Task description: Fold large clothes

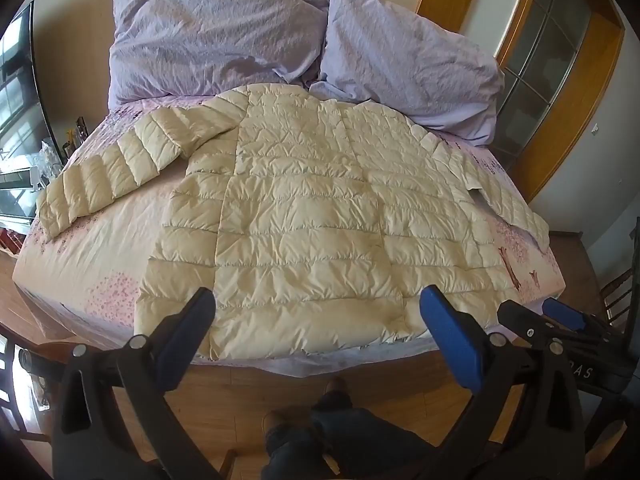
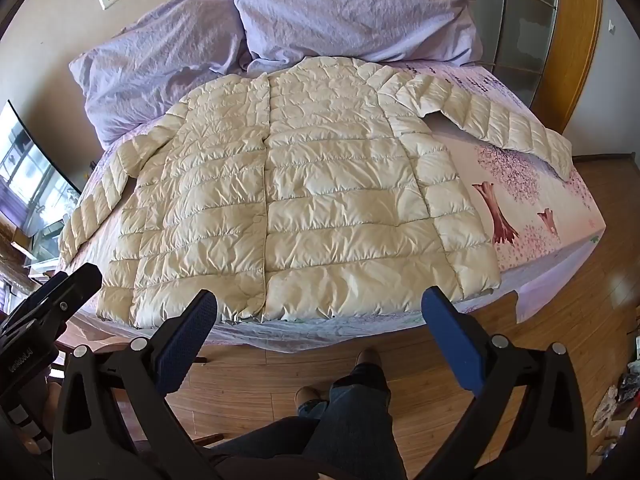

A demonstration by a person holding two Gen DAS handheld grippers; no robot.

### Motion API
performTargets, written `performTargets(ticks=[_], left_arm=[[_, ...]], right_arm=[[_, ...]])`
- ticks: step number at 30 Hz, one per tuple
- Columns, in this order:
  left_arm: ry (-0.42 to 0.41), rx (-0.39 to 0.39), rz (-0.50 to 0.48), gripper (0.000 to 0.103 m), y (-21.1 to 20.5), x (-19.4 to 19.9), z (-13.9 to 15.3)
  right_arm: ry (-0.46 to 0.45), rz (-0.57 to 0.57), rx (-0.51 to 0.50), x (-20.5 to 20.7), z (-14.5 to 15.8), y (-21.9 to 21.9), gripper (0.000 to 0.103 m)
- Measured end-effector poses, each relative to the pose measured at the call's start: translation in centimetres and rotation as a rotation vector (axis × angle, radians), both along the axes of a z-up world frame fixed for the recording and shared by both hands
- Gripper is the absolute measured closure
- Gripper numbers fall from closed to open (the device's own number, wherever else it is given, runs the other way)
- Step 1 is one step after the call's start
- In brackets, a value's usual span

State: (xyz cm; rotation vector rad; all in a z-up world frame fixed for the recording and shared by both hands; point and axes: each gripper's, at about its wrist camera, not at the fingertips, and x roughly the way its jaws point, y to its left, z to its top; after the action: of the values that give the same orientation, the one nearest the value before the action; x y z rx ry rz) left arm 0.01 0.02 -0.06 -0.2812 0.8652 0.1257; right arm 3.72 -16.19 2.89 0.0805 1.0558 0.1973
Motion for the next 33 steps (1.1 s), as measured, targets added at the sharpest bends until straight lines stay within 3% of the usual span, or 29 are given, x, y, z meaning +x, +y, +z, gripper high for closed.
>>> performTargets(ticks=[33], left_arm=[[0.010,-0.003,0.000,0.002,0.11,0.14,-0.52]], right_arm=[[0.000,-0.001,-0.003,0.06,-0.02,0.05,0.001]])
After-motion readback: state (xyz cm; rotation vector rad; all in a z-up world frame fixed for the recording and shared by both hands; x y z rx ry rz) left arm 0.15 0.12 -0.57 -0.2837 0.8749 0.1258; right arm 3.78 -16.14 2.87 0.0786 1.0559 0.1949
